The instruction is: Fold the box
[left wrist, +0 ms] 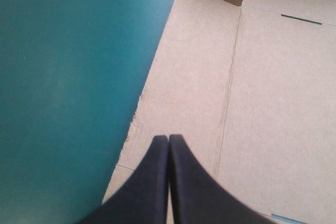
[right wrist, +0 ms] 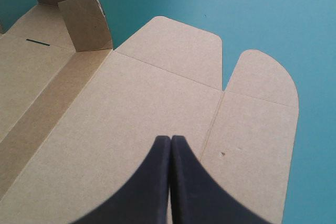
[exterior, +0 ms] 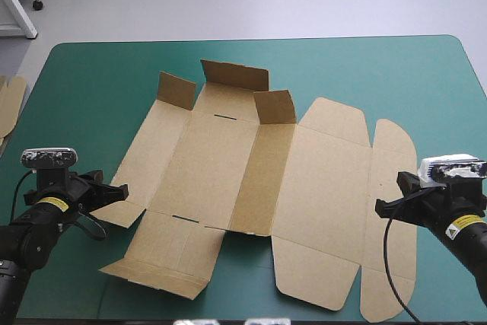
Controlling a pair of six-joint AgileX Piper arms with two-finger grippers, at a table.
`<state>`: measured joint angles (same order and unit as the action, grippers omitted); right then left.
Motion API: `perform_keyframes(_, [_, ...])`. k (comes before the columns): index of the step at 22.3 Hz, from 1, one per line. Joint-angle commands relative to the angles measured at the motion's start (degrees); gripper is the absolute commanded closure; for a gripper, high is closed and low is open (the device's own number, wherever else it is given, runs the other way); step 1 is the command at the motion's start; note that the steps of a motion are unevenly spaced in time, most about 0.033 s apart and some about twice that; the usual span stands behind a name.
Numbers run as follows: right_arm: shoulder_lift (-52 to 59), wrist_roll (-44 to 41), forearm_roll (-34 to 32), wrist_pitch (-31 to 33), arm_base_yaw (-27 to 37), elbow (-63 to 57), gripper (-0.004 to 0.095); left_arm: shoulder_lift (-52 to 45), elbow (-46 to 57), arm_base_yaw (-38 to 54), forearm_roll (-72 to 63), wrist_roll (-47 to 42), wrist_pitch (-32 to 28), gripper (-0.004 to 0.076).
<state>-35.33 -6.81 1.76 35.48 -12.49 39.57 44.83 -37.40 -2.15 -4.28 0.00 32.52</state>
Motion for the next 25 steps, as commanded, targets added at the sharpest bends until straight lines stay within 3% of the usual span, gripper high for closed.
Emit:
perform_keyframes(1, [-0.2,0.2,-0.1,-3.7,0.1,2.0,0.0942,-0.1,-2.1,0.0,-0.6,-0.4,-3.7,0.0738])
perform_keyframes(25, [-0.4,0.2,-0.4,-4.0,0.1,2.0,0.0942,3.4,-4.7,0.0,-0.8,-0.4,-5.4,0.0738])
